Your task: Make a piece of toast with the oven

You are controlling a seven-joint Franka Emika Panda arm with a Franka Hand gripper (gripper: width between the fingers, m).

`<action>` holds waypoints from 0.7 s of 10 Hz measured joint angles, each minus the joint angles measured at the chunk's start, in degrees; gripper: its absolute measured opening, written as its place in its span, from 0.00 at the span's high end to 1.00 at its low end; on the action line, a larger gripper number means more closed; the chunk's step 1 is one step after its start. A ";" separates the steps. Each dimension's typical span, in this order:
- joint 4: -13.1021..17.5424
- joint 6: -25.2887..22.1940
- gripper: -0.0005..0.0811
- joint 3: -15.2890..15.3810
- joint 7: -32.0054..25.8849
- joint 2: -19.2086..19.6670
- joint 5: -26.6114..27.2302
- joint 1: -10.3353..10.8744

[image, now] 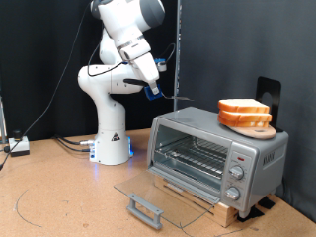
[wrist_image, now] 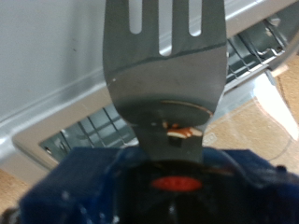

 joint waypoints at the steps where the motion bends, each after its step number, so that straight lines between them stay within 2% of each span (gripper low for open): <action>1: 0.27 -0.81 0.43 0.87 0.90 0.38 0.00 0.04; 4: 0.28 -0.24 0.43 4.59 2.96 1.93 1.29 0.34; 7: 0.24 2.74 0.43 8.52 3.44 3.25 4.84 0.59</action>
